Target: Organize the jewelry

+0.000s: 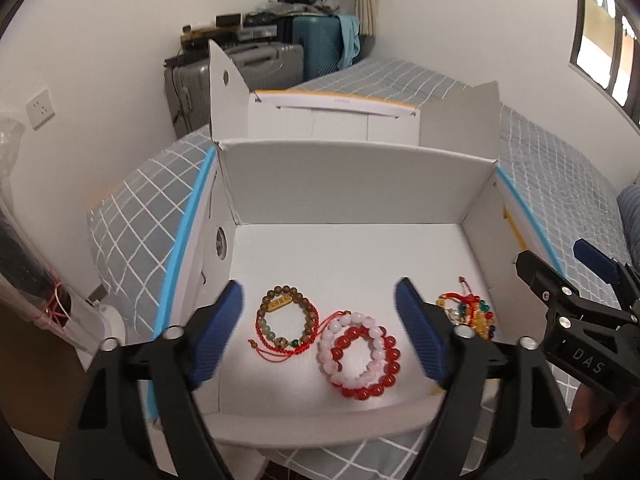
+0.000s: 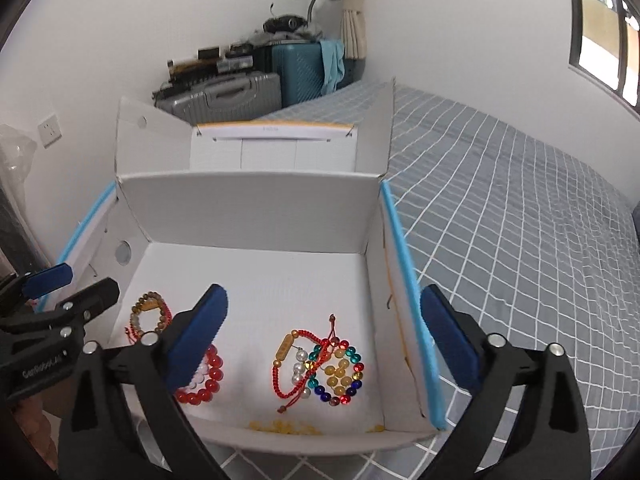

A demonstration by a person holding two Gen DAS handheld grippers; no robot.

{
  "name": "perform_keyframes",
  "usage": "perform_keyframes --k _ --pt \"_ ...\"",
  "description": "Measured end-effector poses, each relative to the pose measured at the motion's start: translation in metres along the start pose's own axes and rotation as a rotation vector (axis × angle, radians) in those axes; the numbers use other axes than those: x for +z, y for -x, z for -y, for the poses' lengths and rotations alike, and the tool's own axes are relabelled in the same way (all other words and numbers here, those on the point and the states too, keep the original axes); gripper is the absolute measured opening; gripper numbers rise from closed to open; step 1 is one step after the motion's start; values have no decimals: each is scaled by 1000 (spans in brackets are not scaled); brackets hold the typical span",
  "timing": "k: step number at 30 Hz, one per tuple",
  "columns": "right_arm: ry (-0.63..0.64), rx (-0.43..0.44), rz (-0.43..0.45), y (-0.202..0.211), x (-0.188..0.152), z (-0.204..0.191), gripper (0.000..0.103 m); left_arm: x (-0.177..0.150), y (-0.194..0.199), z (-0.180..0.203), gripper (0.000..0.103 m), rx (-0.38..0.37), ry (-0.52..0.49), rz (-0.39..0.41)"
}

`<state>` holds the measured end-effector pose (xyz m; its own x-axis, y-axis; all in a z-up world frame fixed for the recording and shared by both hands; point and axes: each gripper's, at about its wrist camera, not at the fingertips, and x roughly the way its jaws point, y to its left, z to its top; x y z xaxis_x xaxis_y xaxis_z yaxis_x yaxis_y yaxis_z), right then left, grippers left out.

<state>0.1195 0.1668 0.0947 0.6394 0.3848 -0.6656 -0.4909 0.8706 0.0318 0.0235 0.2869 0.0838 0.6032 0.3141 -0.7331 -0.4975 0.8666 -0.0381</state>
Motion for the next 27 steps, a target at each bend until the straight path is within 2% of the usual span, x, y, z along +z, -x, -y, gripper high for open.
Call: perform_keyframes --k 6,13,17,27 --pt "1 22 17 27 -17 10 95 -18 26 2 97 17 -15 41" --pt "11 36 10 47 -42 12 95 -42 44 2 97 13 -5 65" --pt "28 46 -1 53 -56 7 95 -54 46 3 97 11 -10 52" --pt "-4 61 -35 49 -67 8 95 -65 47 5 97 25 -26 59"
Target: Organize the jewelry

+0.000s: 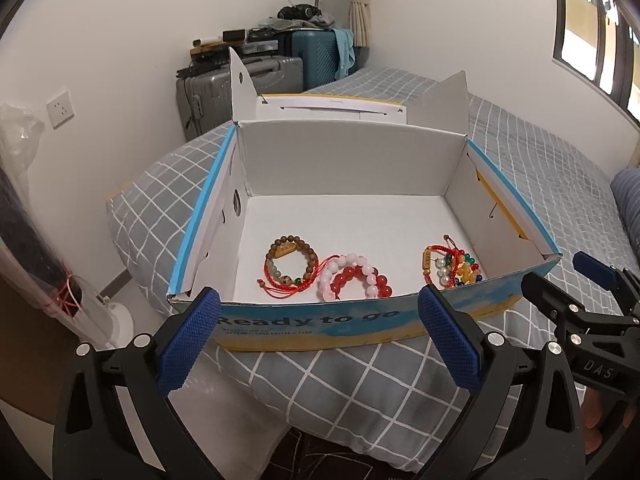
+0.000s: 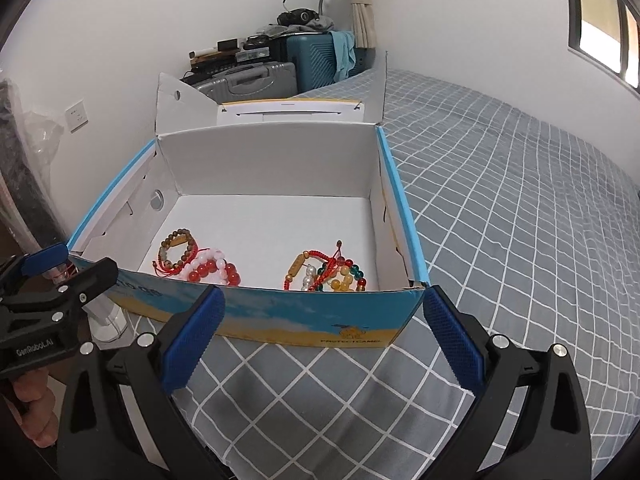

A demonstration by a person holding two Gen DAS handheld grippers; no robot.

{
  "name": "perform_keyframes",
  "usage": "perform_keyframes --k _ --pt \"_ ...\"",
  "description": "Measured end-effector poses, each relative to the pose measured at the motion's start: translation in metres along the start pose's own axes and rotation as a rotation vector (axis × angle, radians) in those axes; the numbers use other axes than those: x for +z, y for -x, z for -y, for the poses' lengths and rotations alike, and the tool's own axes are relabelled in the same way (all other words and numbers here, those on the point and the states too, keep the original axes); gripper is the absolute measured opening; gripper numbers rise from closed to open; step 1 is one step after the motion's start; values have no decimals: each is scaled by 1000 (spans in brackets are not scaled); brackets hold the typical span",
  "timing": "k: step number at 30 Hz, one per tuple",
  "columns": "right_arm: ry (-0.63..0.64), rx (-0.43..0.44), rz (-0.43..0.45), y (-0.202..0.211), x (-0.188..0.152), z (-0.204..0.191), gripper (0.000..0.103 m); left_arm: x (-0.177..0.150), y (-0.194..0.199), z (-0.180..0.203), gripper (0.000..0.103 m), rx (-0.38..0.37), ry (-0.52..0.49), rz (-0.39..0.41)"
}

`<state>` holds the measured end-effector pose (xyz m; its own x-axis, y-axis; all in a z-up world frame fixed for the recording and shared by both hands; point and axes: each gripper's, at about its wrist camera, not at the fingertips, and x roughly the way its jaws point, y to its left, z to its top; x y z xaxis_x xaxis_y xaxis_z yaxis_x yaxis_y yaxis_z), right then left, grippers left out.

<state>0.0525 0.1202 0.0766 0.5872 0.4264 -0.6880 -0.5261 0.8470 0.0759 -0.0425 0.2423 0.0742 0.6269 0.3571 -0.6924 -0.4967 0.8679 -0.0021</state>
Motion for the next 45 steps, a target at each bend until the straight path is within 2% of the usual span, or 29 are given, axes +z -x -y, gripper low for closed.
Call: perform_keyframes --k 38,45 --pt "-21 -7 -16 -3 1 5 95 0 5 6 97 2 3 15" --pt "-24 -7 -18 -3 0 5 95 -2 2 7 97 5 5 -6"
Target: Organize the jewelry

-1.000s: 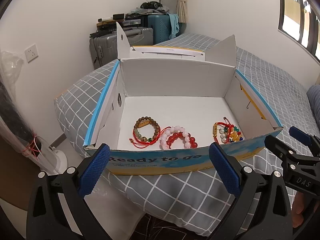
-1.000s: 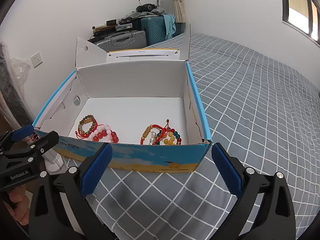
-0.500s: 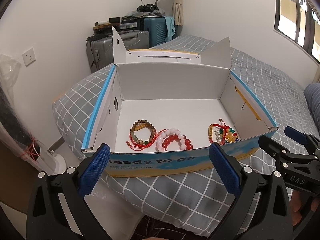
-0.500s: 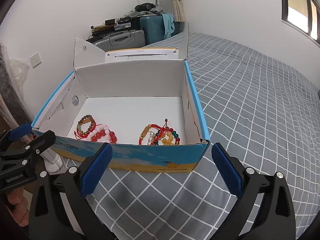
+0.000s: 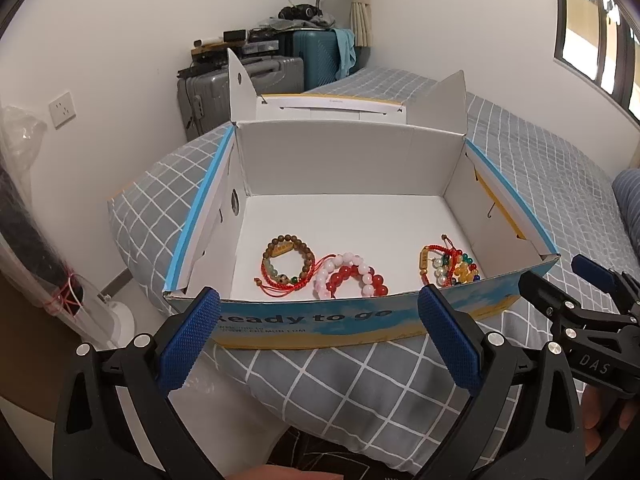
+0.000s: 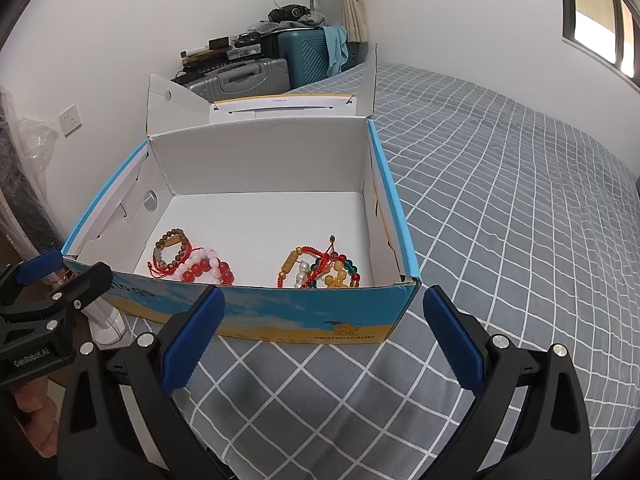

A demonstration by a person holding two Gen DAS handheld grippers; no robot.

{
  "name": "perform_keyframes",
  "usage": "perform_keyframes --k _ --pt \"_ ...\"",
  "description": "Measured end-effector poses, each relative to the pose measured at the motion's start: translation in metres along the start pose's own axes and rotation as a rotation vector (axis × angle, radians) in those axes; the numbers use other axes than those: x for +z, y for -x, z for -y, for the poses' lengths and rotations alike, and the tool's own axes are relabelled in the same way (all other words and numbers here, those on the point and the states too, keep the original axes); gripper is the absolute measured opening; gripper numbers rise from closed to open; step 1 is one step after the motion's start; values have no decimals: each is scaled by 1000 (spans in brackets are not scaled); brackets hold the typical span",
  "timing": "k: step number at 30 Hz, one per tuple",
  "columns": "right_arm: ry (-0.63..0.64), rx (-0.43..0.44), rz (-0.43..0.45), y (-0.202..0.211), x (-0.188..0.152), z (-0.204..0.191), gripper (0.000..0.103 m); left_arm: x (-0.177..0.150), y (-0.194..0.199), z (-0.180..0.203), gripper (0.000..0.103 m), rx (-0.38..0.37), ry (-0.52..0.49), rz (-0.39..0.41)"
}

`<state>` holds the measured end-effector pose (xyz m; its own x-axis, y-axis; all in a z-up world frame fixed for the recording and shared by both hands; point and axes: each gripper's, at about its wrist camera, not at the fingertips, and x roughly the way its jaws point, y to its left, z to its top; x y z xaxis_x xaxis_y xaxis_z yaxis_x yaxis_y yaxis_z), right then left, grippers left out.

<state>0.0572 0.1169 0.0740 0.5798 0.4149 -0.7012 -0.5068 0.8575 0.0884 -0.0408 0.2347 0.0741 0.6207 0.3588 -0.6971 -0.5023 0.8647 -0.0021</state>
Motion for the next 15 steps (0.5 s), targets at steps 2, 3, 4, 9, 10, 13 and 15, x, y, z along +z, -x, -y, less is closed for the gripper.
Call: perform_keyframes --k 2,3,4,9,10,13,15 --pt "0 -2 0 0 0 0 95 0 0 0 97 -1 1 -2" --pt "-1 0 -1 0 0 0 95 -1 0 0 97 -5 3 -1" --pt "-2 1 -1 0 0 0 95 -2 1 1 97 -9 5 0" --pt "-3 1 -1 0 0 0 95 -2 -1 2 97 -10 0 -11" --pt "-3 -1 0 1 0 0 95 -2 -1 2 97 -11 1 -10" --pt "-5 0 0 1 -1 1 95 -2 -1 2 97 -13 4 -12" --pt "-5 -2 -1 1 -1 0 95 -3 -1 2 97 -15 6 -13"
